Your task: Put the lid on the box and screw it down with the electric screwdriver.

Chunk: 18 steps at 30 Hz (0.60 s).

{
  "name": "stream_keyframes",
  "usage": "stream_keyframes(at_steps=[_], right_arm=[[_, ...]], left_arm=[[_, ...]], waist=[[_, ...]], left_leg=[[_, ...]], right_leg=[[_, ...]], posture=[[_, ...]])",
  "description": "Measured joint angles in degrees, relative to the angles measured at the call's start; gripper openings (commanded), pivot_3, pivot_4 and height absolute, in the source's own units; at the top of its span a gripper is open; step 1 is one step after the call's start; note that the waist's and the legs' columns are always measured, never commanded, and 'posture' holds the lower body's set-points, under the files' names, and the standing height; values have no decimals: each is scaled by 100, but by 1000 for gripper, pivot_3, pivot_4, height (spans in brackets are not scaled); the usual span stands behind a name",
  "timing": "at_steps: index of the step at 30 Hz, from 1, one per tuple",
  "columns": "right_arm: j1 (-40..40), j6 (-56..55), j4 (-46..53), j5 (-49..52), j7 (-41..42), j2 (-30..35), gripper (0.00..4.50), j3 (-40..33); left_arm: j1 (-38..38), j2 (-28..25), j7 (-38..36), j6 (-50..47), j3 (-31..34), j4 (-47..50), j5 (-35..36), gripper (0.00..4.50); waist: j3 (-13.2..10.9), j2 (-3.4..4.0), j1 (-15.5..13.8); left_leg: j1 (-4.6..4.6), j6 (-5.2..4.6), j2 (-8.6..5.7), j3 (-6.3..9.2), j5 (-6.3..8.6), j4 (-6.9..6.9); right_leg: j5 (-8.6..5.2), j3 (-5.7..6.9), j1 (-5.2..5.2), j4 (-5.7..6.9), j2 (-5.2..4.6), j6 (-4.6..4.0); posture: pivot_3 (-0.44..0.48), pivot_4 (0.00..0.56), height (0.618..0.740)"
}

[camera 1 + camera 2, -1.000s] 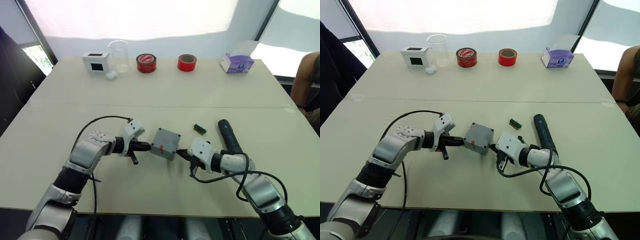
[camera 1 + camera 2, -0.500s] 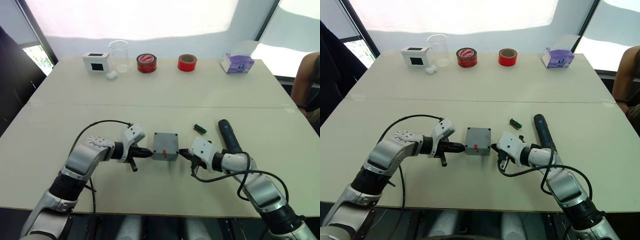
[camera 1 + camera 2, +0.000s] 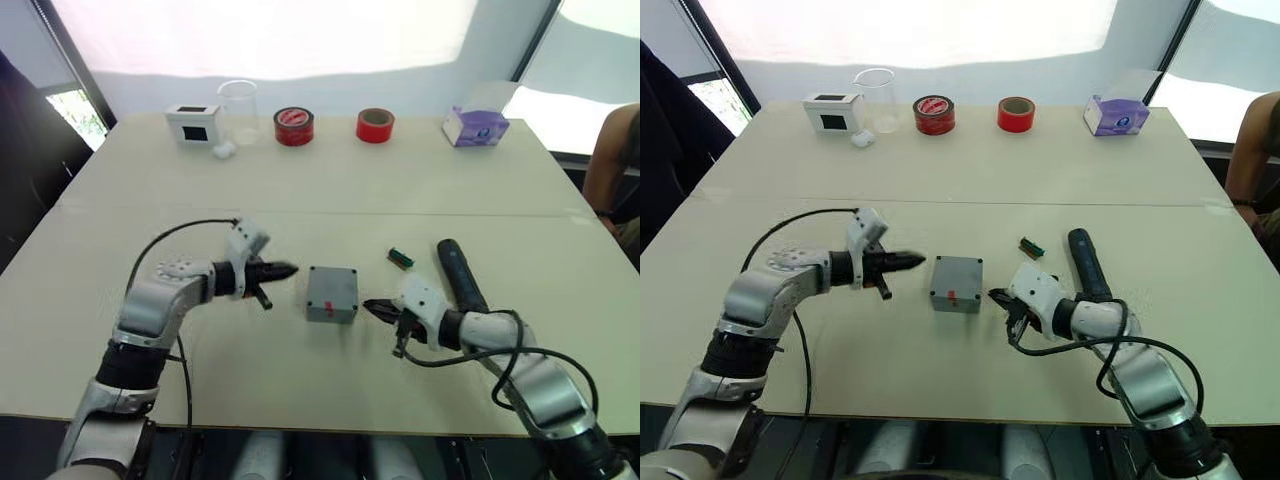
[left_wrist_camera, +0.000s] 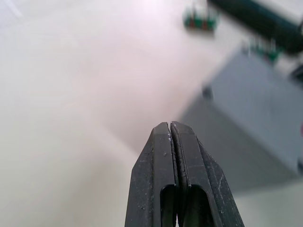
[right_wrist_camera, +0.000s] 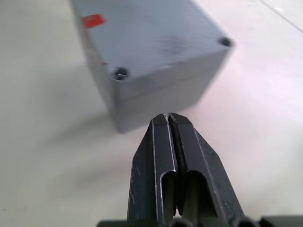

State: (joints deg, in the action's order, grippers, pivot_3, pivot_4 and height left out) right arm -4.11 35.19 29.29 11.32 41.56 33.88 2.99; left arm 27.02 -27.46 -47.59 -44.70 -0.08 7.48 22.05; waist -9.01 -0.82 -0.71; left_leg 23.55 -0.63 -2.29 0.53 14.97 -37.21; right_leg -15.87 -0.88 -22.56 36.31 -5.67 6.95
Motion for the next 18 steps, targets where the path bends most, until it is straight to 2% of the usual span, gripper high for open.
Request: stream_keyframes(at_steps=[3, 5, 6, 8, 9, 11, 13, 16, 18], right_arm=[[19, 683, 305, 474, -237, -47, 21, -736], [26, 1032, 441, 773, -321, -54, 21, -1107], [28, 1281, 516, 1144, -290, -52, 259, -1466], [86, 1350, 548, 1253, -257, 99, 651, -1743], [274, 1421, 514, 1248, -143, 452, 1070, -1791], [436, 1475, 436, 1246, -47, 759, 1950, -1821], [468, 1629, 425, 1326, -42, 813, 2750, -1826], [544, 1790, 431, 1413, -105, 809, 3914, -1742], [537, 1868, 431, 1478, -197, 761, 3914, -1695]], left_arm=[[18, -278, 26, -155, 66, 66, 56, 0], [98, -290, -120, -385, 165, 33, 364, 0], [382, -357, -438, -708, 153, -29, 742, 0], [705, -527, -719, -743, 51, 109, 884, 0], [773, -748, -1040, -691, -299, 451, 878, 0], [815, -930, -1366, -564, -688, 826, 861, 0], [812, -1163, -1737, -347, -1152, 1129, 821, 0], [746, -1463, -2022, -126, -1375, 1364, 734, 0], [746, -1540, -2094, 2, -1401, 1405, 682, 0]], waist=[[1, 1, 1], [1, 1, 1], [-1, -1, -17], [-1, 0, 2], [-2, 1, 5], [-2, 1, 4], [-3, 4, 39], [-5, 8, 48], [-6, 9, 27]], left_leg=[[-2, 4, 0, 1, -2, 2], [-2, 3, 0, 1, -2, 3], [2, 4, 0, 7, -2, 2], [4, 3, -1, 7, -1, 1], [5, 2, -2, 3, -1, 9], [4, 2, -1, 2, -1, 10], [3, 3, 4, 0, -2, 10], [2, 4, 11, 0, -2, 11], [2, 3, 10, 0, -2, 9]], right_leg=[[1, 0, 1, 1, 1, -2], [2, 0, 1, 1, 0, -3], [2, 5, 1, 0, 0, -3], [2, 6, 4, -6, -1, -3], [2, 4, 4, -12, 0, -4], [2, 3, 4, -15, 1, -5], [1, -1, 2, -13, 3, -5], [0, 0, 2, -12, 7, -8], [-6, 0, 4, -12, 4, -18]], posture=[[0, 150, 740], [0, 150, 740], [0, 150, 740], [0, 150, 740], [0, 150, 740], [0, 150, 740], [0, 150, 740], [0, 150, 740], [0, 150, 740]])
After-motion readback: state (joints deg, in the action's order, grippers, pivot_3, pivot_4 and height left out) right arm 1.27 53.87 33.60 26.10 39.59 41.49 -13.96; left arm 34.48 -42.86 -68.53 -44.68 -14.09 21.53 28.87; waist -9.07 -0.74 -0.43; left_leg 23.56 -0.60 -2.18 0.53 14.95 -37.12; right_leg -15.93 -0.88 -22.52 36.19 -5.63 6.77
